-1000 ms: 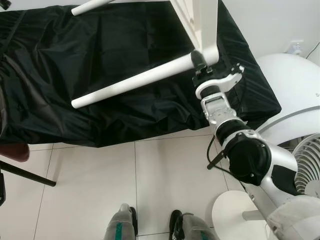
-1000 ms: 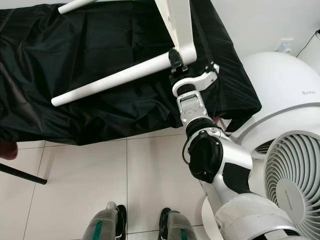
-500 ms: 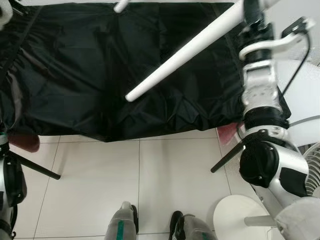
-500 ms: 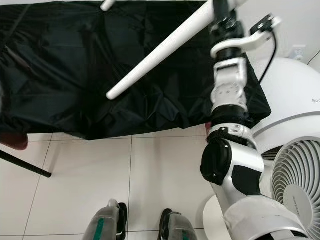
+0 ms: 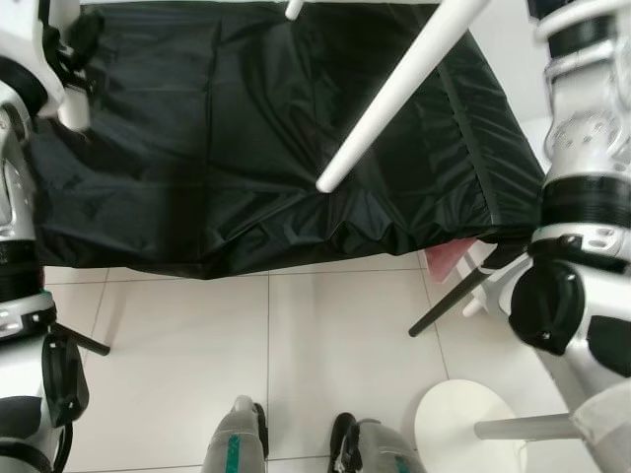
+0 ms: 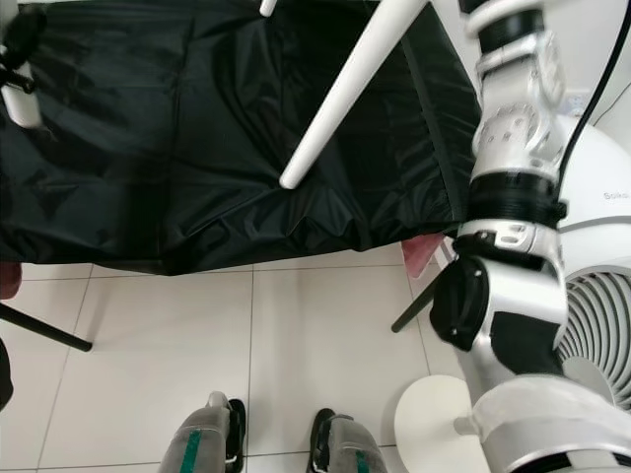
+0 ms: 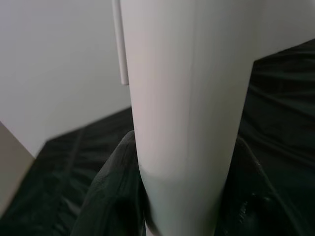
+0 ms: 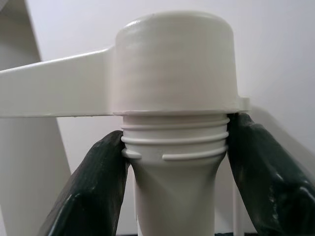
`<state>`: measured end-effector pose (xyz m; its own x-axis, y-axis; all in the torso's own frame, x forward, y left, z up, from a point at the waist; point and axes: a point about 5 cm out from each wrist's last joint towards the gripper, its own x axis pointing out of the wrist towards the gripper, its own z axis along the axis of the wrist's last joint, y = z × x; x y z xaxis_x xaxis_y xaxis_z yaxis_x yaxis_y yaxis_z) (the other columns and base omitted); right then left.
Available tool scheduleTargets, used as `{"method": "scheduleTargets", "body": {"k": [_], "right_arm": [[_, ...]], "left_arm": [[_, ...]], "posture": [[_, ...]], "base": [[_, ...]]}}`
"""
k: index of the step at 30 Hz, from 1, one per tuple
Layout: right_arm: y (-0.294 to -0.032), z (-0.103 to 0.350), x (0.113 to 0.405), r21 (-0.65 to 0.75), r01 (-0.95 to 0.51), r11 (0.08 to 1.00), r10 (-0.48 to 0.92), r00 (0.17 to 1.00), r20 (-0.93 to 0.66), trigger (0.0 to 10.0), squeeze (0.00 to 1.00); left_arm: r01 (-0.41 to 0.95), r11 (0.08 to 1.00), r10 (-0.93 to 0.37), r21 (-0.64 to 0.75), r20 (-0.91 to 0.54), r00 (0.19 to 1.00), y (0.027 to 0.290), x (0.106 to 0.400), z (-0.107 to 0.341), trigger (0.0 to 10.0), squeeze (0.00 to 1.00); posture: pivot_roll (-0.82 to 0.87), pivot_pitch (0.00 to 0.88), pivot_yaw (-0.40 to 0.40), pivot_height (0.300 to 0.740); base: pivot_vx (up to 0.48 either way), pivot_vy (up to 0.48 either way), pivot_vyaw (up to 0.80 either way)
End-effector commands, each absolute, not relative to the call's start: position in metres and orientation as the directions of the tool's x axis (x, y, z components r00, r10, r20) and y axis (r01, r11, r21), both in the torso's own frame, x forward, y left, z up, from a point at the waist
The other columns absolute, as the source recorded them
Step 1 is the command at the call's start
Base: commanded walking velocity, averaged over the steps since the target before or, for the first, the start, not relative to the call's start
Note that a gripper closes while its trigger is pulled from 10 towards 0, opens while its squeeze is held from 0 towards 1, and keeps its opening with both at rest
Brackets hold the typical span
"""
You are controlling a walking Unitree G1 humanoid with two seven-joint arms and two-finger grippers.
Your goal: Building children table
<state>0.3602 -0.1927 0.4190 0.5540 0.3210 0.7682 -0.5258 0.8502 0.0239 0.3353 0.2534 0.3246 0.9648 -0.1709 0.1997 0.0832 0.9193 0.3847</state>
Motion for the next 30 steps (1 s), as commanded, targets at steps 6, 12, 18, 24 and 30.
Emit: {"method": "scheduleTargets", "body": {"k": [6,12,18,24,30], "right_arm": [[-0.174,0.468,0.344,-0.140,-0.513,0.847,0.420,0.483,0.768,0.0,0.00],[-0.155,0.451,0.350,-0.237,-0.523,0.818,0.529,0.526,0.666,10.0,0.00],[-0.147,0.438,0.352,-0.253,-0.548,0.797,0.568,0.540,0.621,10.0,0.00],[-0.143,0.438,0.351,-0.273,-0.560,0.782,0.592,0.530,0.607,10.0,0.00],[-0.141,0.439,0.349,-0.273,-0.565,0.778,0.593,0.519,0.616,10.0,0.00]], "left_arm": [[0.140,0.936,-0.188,0.321,0.122,0.974,0.254,0.338,0.294,10.0,0.00],[0.183,0.942,-0.191,0.283,-0.001,0.982,0.250,0.339,0.248,10.0,0.00],[0.224,0.937,-0.219,0.267,-0.050,0.974,0.243,0.339,0.235,10.0,0.88],[0.280,0.916,-0.269,0.287,-0.078,0.960,0.236,0.340,0.232,10.0,1.00],[0.355,0.881,-0.339,0.314,-0.106,0.935,0.225,0.337,0.228,10.0,0.00]], "posture": [[0.00,0.057,-0.084,0.740],[-0.01,0.069,-0.096,0.740],[-0.02,0.080,-0.096,0.740],[-0.01,0.090,-0.099,0.740],[-0.01,0.093,-0.097,0.740]], "base": [[0.000,0.000,0.00],[0.000,0.000,0.00],[0.000,0.000,0.00],[0.000,0.000,0.00],[0.000,0.000,0.00]]}}
